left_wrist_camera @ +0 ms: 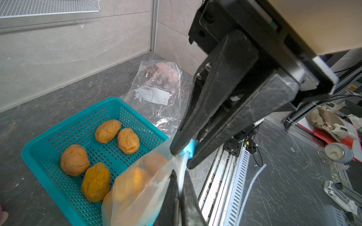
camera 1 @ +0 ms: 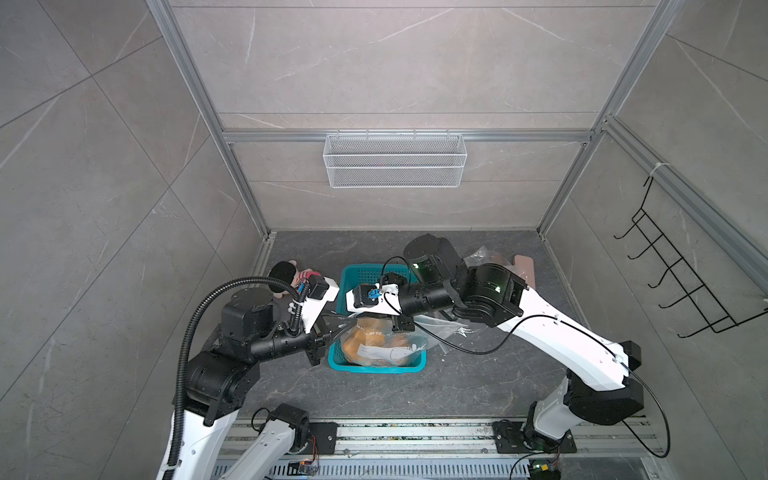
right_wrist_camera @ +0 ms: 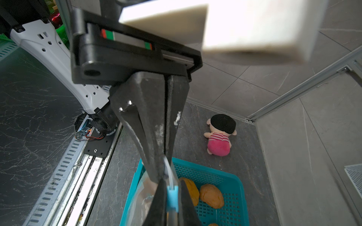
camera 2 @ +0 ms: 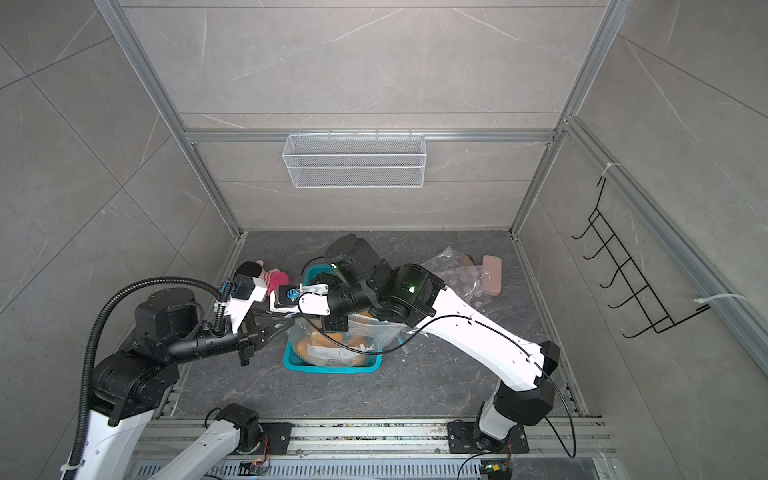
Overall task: Put the potatoes into a zipper bag and zip it
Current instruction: Zip the zipper on the zipper food storage bag.
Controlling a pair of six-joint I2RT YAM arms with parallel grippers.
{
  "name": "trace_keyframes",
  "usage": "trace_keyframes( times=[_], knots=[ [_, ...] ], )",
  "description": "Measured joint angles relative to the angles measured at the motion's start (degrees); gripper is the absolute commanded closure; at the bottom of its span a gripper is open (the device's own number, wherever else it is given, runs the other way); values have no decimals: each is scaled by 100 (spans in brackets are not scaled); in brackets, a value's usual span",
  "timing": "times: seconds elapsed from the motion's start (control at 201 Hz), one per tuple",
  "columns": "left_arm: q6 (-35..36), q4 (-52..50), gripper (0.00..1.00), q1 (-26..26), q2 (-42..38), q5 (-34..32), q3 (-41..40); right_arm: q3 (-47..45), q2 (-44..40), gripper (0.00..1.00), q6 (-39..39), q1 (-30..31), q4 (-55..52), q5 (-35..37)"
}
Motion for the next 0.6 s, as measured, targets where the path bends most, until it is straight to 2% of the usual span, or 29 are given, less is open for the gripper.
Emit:
trace_keyframes(
  times=[0.597],
  knots=[
    [0, 11, 100, -7, -203, -240, 72, -131, -184, 92, -22, 31, 92, -39]
  ],
)
